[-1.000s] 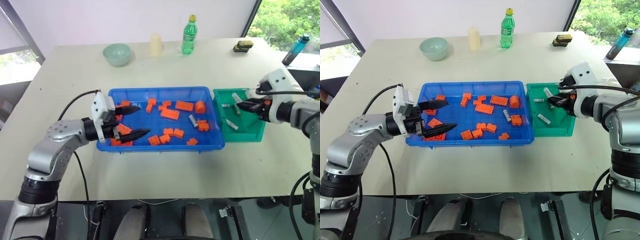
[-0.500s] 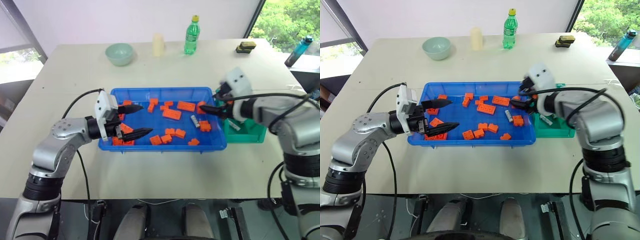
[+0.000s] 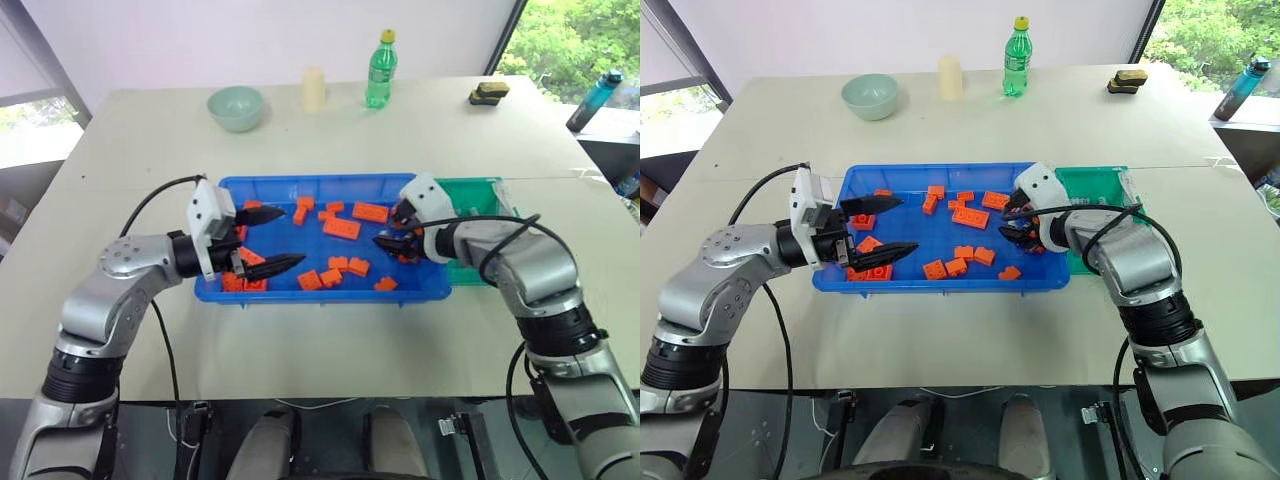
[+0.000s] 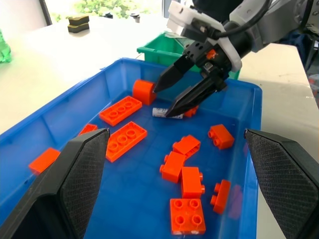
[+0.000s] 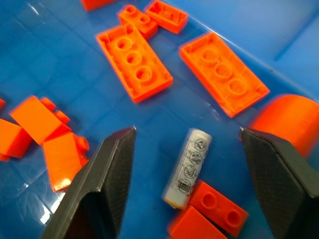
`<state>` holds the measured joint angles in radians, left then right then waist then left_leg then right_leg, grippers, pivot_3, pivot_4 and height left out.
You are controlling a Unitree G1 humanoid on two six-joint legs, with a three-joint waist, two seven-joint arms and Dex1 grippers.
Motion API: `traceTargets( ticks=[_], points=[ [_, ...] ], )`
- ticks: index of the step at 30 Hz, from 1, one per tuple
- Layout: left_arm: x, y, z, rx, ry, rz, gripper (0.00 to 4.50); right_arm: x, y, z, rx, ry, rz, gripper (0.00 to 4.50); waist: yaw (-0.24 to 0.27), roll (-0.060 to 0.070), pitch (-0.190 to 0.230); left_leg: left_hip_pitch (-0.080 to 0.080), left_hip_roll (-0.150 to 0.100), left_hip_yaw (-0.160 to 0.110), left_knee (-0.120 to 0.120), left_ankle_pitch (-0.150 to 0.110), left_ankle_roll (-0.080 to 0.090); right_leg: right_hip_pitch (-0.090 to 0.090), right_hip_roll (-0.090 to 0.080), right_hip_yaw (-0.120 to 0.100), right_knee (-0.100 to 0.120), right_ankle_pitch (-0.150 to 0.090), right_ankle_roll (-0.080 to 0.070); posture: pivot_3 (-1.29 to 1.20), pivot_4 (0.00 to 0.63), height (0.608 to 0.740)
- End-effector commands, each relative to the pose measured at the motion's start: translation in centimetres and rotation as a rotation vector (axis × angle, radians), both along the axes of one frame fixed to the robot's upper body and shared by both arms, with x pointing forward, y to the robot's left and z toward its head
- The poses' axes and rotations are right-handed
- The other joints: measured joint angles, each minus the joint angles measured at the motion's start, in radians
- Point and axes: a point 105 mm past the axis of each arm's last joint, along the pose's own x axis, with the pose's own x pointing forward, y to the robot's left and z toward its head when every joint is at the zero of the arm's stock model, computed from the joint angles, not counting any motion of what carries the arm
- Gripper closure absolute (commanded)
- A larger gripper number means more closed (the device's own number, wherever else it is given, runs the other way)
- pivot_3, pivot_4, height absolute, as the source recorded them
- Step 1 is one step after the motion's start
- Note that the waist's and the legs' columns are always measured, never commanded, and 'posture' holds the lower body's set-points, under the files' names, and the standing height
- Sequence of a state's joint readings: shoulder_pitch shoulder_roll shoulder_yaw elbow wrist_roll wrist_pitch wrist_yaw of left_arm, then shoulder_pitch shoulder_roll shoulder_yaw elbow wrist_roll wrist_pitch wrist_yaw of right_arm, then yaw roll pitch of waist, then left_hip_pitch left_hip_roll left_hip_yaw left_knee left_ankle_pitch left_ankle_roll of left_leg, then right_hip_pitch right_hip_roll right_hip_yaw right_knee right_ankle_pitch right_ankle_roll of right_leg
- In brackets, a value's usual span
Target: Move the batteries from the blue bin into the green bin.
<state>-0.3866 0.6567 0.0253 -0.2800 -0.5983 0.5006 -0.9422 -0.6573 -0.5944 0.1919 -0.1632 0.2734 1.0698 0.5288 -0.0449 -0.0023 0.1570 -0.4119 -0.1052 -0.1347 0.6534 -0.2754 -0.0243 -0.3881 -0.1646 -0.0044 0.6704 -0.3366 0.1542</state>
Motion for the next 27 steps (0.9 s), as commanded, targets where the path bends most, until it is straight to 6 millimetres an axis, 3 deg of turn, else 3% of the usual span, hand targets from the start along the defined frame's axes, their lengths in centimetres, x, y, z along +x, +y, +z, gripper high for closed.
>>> traceTargets(
  ticks=[1, 5, 6, 8, 9, 12, 19, 24, 27],
  points=[
    [-0.4, 0.2, 1.1, 0.001, -0.047, 0.006, 0.00, 0.3, -0.3, -1.3, -0.033, 0.008, -0.008, 1.12, 0.003, 0.000, 0.000, 0.000, 0.000, 0.000, 0.000, 0.000, 0.000, 0.000, 0.000, 0.000, 0.000, 0.000, 0.000, 0.00, 0.150, 0.727],
    [-0.5, 0.2, 1.1, 0.003, -0.046, 0.005, 0.00, 0.5, -0.6, -2.7, -0.082, 0.008, -0.005, 1.12, 0.004, -0.002, -0.001, 0.000, -0.001, -0.001, 0.001, 0.000, 0.000, 0.001, 0.000, 0.000, 0.000, 0.000, 0.000, 0.00, 0.150, 0.727],
    [-0.6, 0.1, 1.1, 0.004, -0.046, 0.004, 0.00, 0.5, -0.6, -2.8, -0.084, 0.008, -0.001, 1.35, 0.005, -0.002, -0.001, 0.000, -0.001, -0.002, 0.001, 0.000, 0.000, 0.002, 0.000, 0.000, 0.000, 0.000, 0.000, 0.00, 0.150, 0.727],
    [-0.6, 0.1, 1.2, 0.004, -0.046, 0.004, 0.00, 0.5, -0.4, -2.9, -0.097, 0.001, 0.013, 1.93, 0.006, -0.002, -0.001, 0.000, -0.001, -0.002, 0.001, 0.000, 0.000, 0.002, 0.000, -0.001, 0.000, 0.000, 0.000, 0.00, 0.150, 0.727],
    [-0.6, 0.2, 1.2, 0.005, -0.046, 0.004, 0.00, 0.5, -0.3, -2.9, -0.109, -0.005, 0.017, 2.55, 0.006, -0.002, -0.001, 0.000, -0.001, -0.002, 0.001, 0.000, 0.000, 0.002, 0.000, 0.000, 0.000, 0.000, 0.000, 0.00, 0.150, 0.727],
    [-0.5, 0.2, 1.3, 0.006, -0.046, 0.003, 0.00, 0.5, -0.1, -2.8, -0.136, -0.017, 0.034, 3.85, 0.007, -0.002, -0.001, 0.000, -0.001, -0.002, 0.002, 0.000, 0.000, 0.002, 0.000, -0.001, 0.000, 0.000, 0.000, 0.00, 0.150, 0.727],
    [-0.4, 0.0, 1.3, 0.001, -0.047, 0.003, 0.00, -0.1, 1.5, -1.5, -0.101, -0.034, 0.080, 3.85, 0.007, -0.002, -0.001, 0.000, -0.001, -0.004, 0.004, 0.000, 0.000, 0.004, 0.000, -0.001, 0.000, 0.000, 0.000, 0.00, 0.150, 0.727],
    [-0.4, -0.1, 1.1, -0.002, -0.045, 0.000, 0.00, -0.2, 2.6, 1.4, -0.045, -0.073, 0.118, 3.85, 0.001, -0.002, -0.001, 0.000, -0.001, -0.003, 0.004, 0.000, 0.000, 0.003, 0.000, -0.001, 0.000, 0.000, 0.000, 0.00, 0.150, 0.727],
    [-0.3, -0.1, 1.0, -0.005, -0.044, 0.000, 0.00, -0.4, 2.8, 2.9, -0.033, -0.092, 0.138, 2.97, 0.000, -0.002, -0.001, 0.000, -0.001, -0.003, 0.003, 0.000, 0.000, 0.002, 0.000, -0.001, 0.000, 0.000, 0.000, 0.00, 0.150, 0.727]
  ],
)
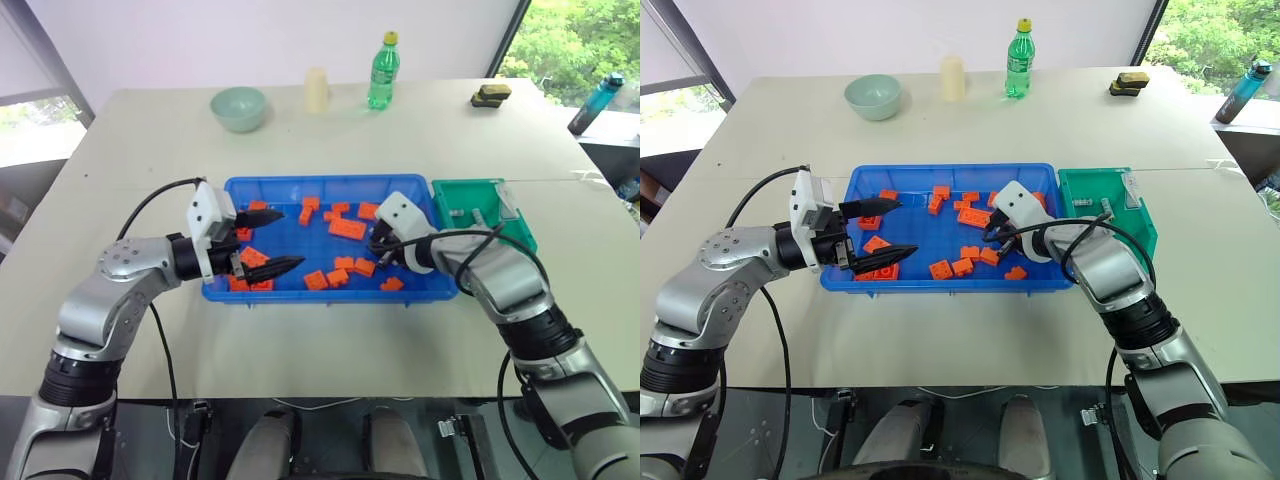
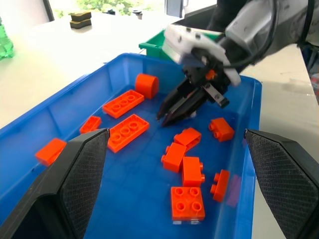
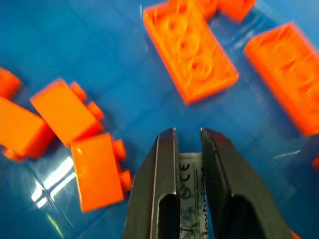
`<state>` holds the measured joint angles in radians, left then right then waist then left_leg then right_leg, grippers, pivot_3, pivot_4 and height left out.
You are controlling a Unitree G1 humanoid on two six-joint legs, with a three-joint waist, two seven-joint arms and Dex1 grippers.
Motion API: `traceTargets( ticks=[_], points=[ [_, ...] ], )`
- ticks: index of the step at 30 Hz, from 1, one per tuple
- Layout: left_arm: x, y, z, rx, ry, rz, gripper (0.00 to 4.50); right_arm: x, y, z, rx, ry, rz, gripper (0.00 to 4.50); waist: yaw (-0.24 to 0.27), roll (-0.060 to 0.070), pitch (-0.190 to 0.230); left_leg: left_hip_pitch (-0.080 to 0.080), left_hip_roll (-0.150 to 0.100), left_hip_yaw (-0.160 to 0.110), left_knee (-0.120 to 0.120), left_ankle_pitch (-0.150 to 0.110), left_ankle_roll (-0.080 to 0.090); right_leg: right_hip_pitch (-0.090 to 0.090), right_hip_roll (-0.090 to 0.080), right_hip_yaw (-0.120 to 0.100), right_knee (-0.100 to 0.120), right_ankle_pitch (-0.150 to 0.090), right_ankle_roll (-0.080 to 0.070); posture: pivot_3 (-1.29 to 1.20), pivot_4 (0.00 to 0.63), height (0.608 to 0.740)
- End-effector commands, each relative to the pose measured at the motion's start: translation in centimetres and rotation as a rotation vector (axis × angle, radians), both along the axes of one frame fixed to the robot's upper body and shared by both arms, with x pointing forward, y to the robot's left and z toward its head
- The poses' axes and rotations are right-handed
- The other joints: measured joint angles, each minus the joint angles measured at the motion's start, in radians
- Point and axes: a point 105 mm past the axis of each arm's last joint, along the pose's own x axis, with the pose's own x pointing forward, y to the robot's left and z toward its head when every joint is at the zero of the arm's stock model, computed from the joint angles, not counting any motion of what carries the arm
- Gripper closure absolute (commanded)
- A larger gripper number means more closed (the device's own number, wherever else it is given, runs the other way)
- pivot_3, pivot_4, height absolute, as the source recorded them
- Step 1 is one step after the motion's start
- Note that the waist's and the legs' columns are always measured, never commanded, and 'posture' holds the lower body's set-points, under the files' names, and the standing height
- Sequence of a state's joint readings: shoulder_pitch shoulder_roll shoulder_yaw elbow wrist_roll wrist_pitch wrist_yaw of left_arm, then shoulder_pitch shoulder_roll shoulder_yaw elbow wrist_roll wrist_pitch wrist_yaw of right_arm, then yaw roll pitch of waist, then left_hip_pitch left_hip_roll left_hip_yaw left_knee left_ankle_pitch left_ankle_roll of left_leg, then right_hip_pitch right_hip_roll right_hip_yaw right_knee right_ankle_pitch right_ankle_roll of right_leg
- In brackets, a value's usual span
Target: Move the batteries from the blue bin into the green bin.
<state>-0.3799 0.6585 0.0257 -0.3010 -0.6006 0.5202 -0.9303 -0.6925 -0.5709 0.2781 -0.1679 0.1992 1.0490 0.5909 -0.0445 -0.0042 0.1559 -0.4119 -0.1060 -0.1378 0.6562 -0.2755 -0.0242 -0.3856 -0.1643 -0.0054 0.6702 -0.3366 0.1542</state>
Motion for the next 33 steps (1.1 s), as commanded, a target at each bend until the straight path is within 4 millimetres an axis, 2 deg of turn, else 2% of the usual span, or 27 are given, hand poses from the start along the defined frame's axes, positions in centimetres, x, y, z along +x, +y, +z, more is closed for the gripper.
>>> traceTargets(
  ticks=[1, 5, 6, 11, 15, 23, 33],
  points=[
    [-0.1, 0.0, 1.1, -0.012, -0.052, -0.003, 0.00, -0.3, 0.6, 3.4, 0.035, -0.084, 0.044, 2.43, 0.000, 0.000, 0.000, 0.000, 0.000, 0.000, 0.000, 0.000, 0.000, 0.000, 0.000, 0.000, 0.000, 0.000, 0.000, 0.00, 0.150, 0.727],
    [-0.2, 0.0, 0.9, -0.014, -0.051, -0.002, 0.00, -0.5, 0.8, 4.8, 0.055, -0.095, 0.055, 0.36, 0.000, 0.000, 0.000, 0.000, 0.000, 0.000, 0.000, 0.000, 0.000, 0.000, 0.000, 0.000, 0.000, 0.000, 0.000, 0.00, 0.150, 0.727],
    [-0.2, 0.0, 0.9, -0.016, -0.050, -0.002, 0.00, -0.5, 0.7, 5.3, 0.060, -0.100, 0.055, 0.05, 0.001, 0.000, 0.000, 0.000, 0.000, 0.000, 0.000, 0.000, 0.000, 0.000, 0.000, 0.000, 0.000, 0.000, 0.000, 0.00, 0.150, 0.727],
    [-0.3, -0.1, 0.6, -0.019, -0.044, -0.006, 0.00, -0.3, -0.8, 6.8, 0.070, -0.124, 0.021, 0.05, 0.001, 0.000, 0.000, 0.000, 0.000, 0.000, 0.000, 0.000, 0.000, 0.000, 0.000, 0.000, 0.000, 0.000, 0.000, 0.00, 0.150, 0.727],
    [-0.3, -0.3, 0.6, -0.020, -0.044, -0.011, 0.00, -0.3, -1.7, 5.3, 0.046, -0.094, 0.003, 0.05, 0.001, 0.000, 0.000, 0.000, 0.000, 0.000, 0.000, 0.000, 0.000, 0.000, 0.000, 0.000, 0.000, 0.000, 0.000, 0.00, 0.150, 0.727],
    [-0.3, -0.3, 0.6, -0.015, -0.046, -0.018, 0.00, 0.2, -1.5, 2.4, -0.005, -0.069, -0.001, 0.05, 0.000, 0.000, 0.000, 0.000, 0.000, 0.001, -0.001, 0.000, 0.000, -0.001, 0.000, 0.000, 0.000, 0.000, 0.000, 0.00, 0.150, 0.727],
    [-0.7, 0.0, 0.6, -0.008, -0.046, -0.009, 0.00, 0.6, -2.2, -1.2, -0.119, -0.045, 0.003, 0.05, 0.000, 0.000, 0.000, 0.000, 0.000, 0.001, -0.001, 0.000, 0.000, -0.001, 0.000, 0.000, 0.000, 0.000, 0.000, 0.00, 0.150, 0.727]
  ],
)
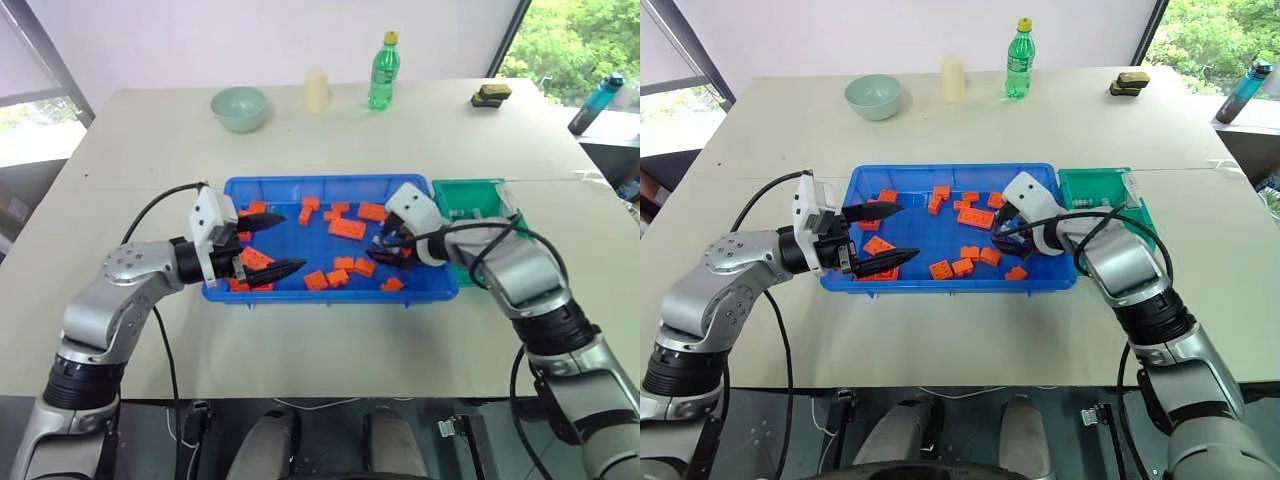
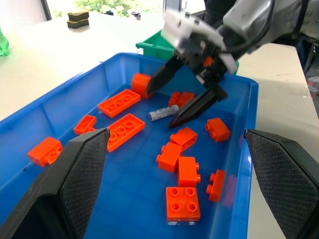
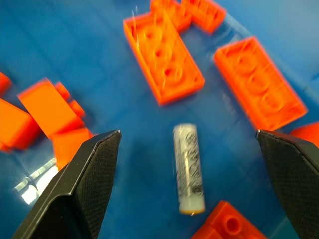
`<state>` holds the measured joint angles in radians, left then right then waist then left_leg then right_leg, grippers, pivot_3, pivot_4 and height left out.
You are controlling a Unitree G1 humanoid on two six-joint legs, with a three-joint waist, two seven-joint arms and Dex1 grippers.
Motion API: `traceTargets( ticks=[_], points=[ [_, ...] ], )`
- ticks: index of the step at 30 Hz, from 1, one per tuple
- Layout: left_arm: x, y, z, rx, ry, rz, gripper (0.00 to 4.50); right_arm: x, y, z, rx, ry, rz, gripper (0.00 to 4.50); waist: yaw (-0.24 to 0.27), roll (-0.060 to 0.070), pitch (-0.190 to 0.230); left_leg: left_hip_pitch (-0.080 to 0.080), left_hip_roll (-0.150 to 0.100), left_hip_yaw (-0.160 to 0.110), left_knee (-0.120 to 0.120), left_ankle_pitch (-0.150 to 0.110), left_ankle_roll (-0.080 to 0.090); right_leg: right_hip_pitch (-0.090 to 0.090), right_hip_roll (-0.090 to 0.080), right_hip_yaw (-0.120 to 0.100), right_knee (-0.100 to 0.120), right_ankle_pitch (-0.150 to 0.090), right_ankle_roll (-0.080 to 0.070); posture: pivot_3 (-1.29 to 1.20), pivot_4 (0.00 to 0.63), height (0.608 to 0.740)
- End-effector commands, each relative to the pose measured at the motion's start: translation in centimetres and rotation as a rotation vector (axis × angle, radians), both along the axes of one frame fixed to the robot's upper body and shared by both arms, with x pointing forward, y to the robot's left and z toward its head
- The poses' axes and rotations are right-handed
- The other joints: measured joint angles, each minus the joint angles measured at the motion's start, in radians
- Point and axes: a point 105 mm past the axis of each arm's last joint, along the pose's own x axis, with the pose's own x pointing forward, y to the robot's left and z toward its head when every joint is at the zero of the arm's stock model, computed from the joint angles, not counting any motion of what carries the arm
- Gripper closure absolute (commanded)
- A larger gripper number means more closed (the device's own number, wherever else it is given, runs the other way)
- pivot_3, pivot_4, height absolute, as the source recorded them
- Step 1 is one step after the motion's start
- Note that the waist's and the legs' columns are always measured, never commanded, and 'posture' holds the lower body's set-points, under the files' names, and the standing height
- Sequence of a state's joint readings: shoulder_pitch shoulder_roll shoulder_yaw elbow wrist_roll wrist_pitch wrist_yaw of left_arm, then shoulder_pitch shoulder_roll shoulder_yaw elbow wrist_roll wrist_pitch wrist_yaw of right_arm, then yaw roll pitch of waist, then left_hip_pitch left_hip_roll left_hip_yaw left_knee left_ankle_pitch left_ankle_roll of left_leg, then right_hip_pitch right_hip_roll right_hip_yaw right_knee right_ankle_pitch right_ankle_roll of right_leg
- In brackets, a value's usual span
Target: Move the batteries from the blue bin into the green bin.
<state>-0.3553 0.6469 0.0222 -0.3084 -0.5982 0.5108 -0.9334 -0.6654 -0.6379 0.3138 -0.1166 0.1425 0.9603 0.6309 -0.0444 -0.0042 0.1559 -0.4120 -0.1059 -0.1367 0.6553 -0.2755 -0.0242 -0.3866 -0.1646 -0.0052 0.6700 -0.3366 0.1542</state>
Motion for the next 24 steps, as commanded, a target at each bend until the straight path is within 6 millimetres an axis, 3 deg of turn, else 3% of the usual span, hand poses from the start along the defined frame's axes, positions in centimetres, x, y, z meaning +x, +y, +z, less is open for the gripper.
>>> traceTargets(
  ticks=[1, 3, 7, 15, 20, 24],
  points=[
    [-0.4, 0.1, 1.1, -0.001, -0.058, 0.000, 0.00, 0.2, -0.1, -0.2, -0.031, -0.035, 0.015, 0.28, 0.000, 0.000, 0.000, 0.000, 0.000, 0.000, 0.000, 0.000, 0.000, 0.000, 0.000, 0.000, 0.000, 0.000, 0.000, 0.00, 0.150, 0.727],
    [-0.4, 0.1, 1.1, -0.002, -0.059, 0.001, 0.00, 0.2, -0.1, -0.5, -0.031, -0.030, 0.018, 0.90, 0.002, 0.000, 0.000, 0.000, 0.000, 0.000, 0.000, 0.000, 0.000, 0.000, 0.000, 0.000, 0.000, 0.000, 0.000, 0.00, 0.150, 0.727],
    [-0.5, 0.3, 1.0, 0.003, -0.056, 0.001, 0.00, -0.2, 0.3, 0.5, 0.063, -0.002, 0.013, 2.71, 0.002, 0.000, 0.000, 0.000, 0.000, 0.000, 0.001, 0.000, 0.000, 0.001, 0.000, 0.000, 0.000, 0.000, 0.000, 0.00, 0.150, 0.727],
    [-0.3, 1.1, 0.9, 0.015, -0.047, 0.007, 0.00, -1.2, 0.1, 3.5, 0.169, 0.006, 0.016, 2.71, 0.003, 0.000, 0.000, 0.000, 0.000, -0.001, 0.000, 0.000, 0.000, 0.001, 0.000, 0.000, -0.001, 0.000, 0.000, 0.00, 0.150, 0.727],
    [-0.3, 1.4, 0.9, 0.020, -0.044, 0.007, 0.00, -2.1, -1.2, 8.4, 0.245, -0.068, 0.059, 2.71, 0.002, 0.000, 0.000, 0.000, 0.000, 0.000, 0.000, 0.000, 0.000, 0.001, 0.000, 0.000, -0.001, 0.000, 0.000, 0.00, 0.150, 0.727],
    [-0.2, 1.5, 0.9, 0.019, -0.043, 0.008, 0.00, -2.7, -1.2, 8.6, 0.226, -0.058, 0.086, 2.71, 0.003, 0.000, 0.000, 0.000, 0.000, 0.000, 0.000, 0.000, 0.000, 0.001, 0.000, 0.000, -0.002, 0.000, 0.000, 0.00, 0.150, 0.727]
  ],
)
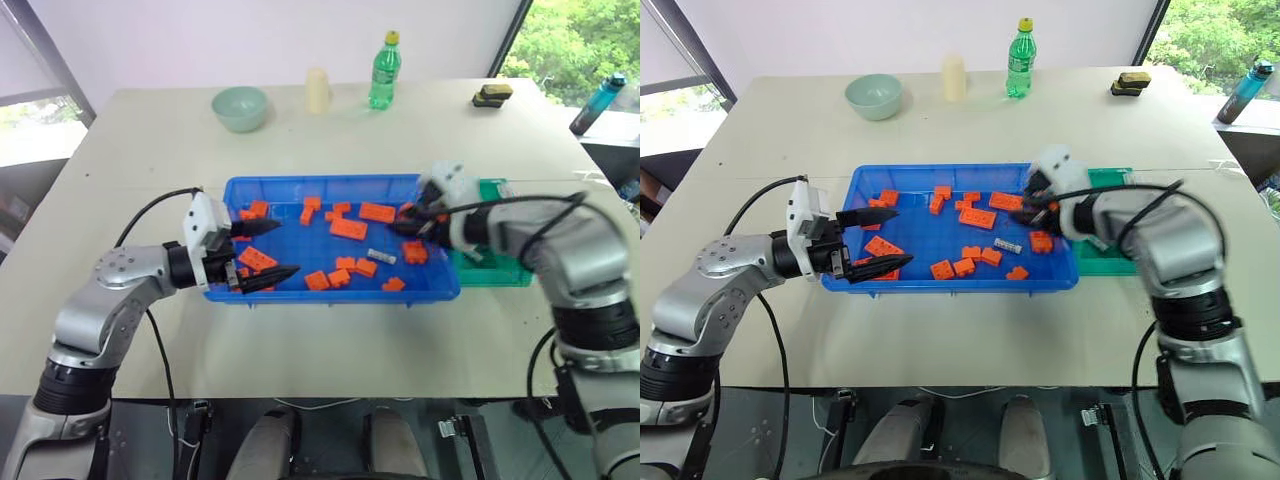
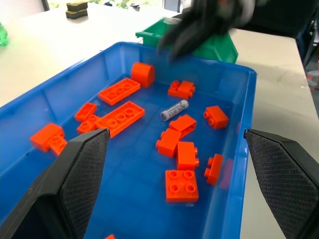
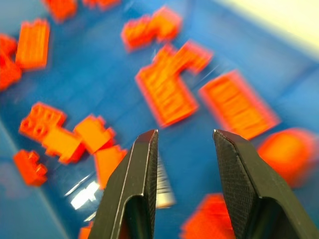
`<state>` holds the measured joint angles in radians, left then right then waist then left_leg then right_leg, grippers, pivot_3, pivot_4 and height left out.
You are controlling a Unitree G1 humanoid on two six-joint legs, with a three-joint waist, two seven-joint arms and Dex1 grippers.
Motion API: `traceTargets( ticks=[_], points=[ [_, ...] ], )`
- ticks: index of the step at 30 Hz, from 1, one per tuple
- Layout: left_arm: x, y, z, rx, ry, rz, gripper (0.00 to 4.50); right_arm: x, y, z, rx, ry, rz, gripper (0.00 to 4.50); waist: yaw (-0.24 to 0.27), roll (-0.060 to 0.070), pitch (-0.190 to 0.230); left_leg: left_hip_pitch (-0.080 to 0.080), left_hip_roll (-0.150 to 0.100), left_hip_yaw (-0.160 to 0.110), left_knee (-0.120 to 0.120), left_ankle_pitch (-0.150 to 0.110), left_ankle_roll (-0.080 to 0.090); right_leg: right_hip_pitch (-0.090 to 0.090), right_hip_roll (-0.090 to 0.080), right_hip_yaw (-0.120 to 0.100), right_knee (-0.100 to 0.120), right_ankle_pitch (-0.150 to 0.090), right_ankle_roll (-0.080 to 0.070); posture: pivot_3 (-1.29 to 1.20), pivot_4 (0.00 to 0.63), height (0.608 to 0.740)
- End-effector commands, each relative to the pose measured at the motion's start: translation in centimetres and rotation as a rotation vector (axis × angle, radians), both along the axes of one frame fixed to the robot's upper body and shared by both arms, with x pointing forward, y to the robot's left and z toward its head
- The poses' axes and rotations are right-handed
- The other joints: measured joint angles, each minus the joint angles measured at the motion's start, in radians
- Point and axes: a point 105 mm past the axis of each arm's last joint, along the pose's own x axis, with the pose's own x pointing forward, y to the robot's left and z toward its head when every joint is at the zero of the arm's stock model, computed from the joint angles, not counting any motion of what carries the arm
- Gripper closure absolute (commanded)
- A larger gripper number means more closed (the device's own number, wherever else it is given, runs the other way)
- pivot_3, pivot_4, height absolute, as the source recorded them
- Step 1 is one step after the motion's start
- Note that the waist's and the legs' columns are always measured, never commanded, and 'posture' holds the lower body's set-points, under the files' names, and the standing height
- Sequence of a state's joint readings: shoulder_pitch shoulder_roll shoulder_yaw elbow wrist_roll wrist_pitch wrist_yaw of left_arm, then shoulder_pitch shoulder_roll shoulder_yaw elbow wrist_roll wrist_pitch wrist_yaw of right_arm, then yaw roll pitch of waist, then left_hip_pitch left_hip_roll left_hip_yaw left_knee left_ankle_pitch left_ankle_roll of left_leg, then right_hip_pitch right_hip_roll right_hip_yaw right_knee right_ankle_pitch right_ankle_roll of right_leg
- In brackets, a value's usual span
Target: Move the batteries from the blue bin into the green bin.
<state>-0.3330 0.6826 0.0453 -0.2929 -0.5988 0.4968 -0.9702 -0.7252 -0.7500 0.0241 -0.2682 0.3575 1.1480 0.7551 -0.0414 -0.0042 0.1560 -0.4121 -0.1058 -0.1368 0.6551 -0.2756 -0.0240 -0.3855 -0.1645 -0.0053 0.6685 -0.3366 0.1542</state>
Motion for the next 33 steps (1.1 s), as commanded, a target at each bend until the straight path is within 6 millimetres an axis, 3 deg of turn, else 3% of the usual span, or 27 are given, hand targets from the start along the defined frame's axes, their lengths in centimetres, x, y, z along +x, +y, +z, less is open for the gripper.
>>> traceTargets(
  ticks=[1, 9, 18, 25, 28, 30, 33],
  points=[
    [0.0, 0.4, 1.2, -0.006, -0.051, 0.002, 0.00, -0.8, 1.4, 0.1, -0.016, -0.017, 0.079, 2.71, -0.001, 0.000, 0.000, 0.000, 0.000, 0.000, 0.000, 0.000, 0.000, 0.000, 0.000, 0.000, 0.000, 0.000, 0.000, 0.00, 0.150, 0.727],
    [0.0, 0.4, 1.4, -0.008, -0.057, 0.003, 0.00, -1.0, 3.1, -4.0, -0.149, 0.014, 0.186, 2.71, -0.003, 0.000, 0.000, 0.000, 0.000, 0.001, -0.001, 0.000, 0.000, -0.001, 0.000, 0.000, 0.000, 0.000, 0.000, 0.00, 0.150, 0.727],
    [-0.6, 0.9, 1.2, -0.001, -0.053, 0.031, 0.00, 0.8, 2.6, -7.5, -0.336, -0.009, 0.204, 2.71, -0.003, 0.000, 0.000, 0.000, 0.000, 0.001, -0.001, 0.000, 0.000, -0.001, 0.000, 0.000, 0.000, 0.000, 0.000, 0.00, 0.150, 0.727],
    [-0.8, 1.1, 1.3, -0.002, -0.055, 0.052, 0.00, 1.2, 2.7, -9.2, -0.359, 0.019, 0.233, 2.71, -0.002, 0.000, 0.000, 0.000, 0.000, 0.000, -0.001, 0.000, 0.000, -0.001, 0.000, 0.000, 0.000, 0.000, 0.000, 0.00, 0.150, 0.727],
    [-0.8, 1.2, 1.3, -0.002, -0.054, 0.057, 0.00, 0.7, 3.2, -8.9, -0.318, 0.027, 0.246, 3.58, -0.002, 0.000, 0.000, 0.000, 0.000, 0.000, -0.001, 0.000, 0.000, -0.001, 0.000, 0.000, 0.000, 0.000, 0.000, 0.00, 0.150, 0.727],
    [-0.8, 1.2, 1.3, -0.002, -0.052, 0.058, 0.00, 0.4, 3.5, -8.3, -0.278, 0.036, 0.249, 4.47, -0.003, 0.000, 0.000, 0.000, 0.000, 0.000, -0.001, 0.000, 0.000, -0.001, 0.000, 0.000, 0.000, 0.000, 0.000, 0.00, 0.150, 0.727],
    [-0.9, 1.3, 1.2, -0.001, -0.048, 0.059, 0.00, -0.2, 3.7, -5.4, -0.151, 0.043, 0.250, 4.45, -0.002, 0.000, 0.000, 0.000, 0.000, 0.000, -0.001, 0.000, 0.000, -0.001, 0.000, 0.000, 0.000, 0.000, 0.000, 0.00, 0.150, 0.727]
  ],
)
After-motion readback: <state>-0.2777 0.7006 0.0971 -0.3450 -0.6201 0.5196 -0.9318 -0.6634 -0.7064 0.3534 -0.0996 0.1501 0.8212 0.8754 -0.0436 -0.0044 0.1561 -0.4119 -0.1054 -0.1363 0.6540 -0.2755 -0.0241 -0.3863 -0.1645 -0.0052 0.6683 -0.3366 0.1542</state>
